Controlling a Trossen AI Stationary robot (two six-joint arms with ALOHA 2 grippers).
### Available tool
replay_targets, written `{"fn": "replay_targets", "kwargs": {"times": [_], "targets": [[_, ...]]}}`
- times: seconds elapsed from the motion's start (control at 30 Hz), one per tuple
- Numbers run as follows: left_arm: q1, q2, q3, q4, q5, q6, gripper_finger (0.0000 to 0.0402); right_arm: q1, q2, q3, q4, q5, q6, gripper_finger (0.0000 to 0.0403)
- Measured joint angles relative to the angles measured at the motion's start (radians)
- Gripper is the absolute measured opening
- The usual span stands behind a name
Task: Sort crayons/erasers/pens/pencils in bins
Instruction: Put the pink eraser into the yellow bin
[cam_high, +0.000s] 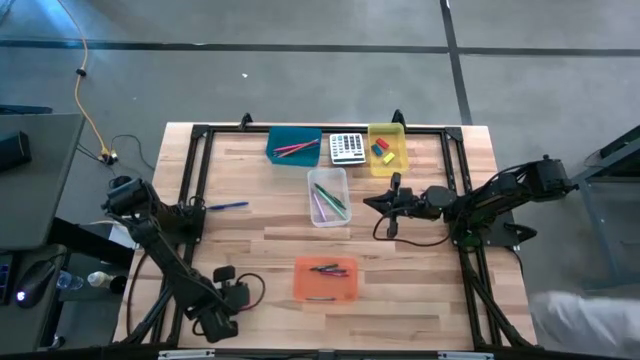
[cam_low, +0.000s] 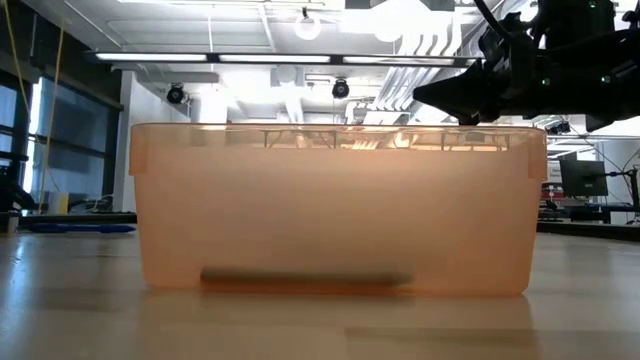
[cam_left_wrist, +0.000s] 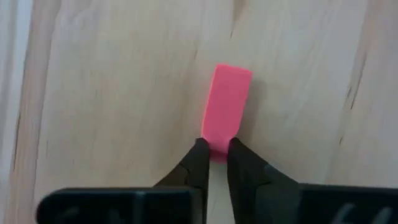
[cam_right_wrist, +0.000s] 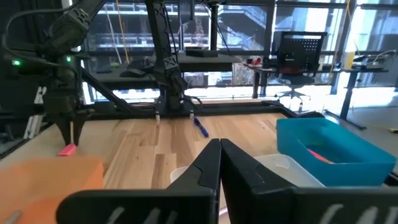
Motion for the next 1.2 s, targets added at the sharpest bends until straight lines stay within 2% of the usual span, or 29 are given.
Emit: {"fn": "replay_targets", "kwargs": {"times": [0.17, 0.47, 0.6, 0.77, 0.97, 1.07, 1.2], "targets": [[0.005, -0.026, 0.001, 0.041, -0.181, -0.019, 0.0000, 0.012, -0.001, 0.046, -0.100, -0.001, 0.044, 0.0000], [0.008, -0.026, -0.001, 0.063, -0.227, 0.004, 0.0002, 0.116, 0.001, 0.255, -0.586, 0.076, 0.049, 0.0000], [0.041, -0.026, -0.002, 0.123, -0.221, 0.042, 0.0005, 0.167, 0.002, 0.322, -0.711, 0.122, 0.044, 0.0000], [0.090, -0.022, -0.002, 0.148, -0.205, 0.239, 0.0045, 0.210, 0.002, 0.354, -0.740, 0.131, 0.041, 0.0000], [0.150, -0.003, -0.002, 0.129, -0.145, 0.391, 0.0103, 0.248, 0.002, 0.354, -0.742, 0.159, 0.049, 0.0000], [0.156, 0.016, -0.001, 0.120, -0.110, 0.405, 0.0101, 0.262, 0.002, 0.354, -0.742, 0.159, 0.049, 0.0000], [0.156, 0.044, 0.002, 0.112, -0.103, 0.429, 0.0068, 0.273, 0.002, 0.354, -0.742, 0.159, 0.049, 0.0000]]}}
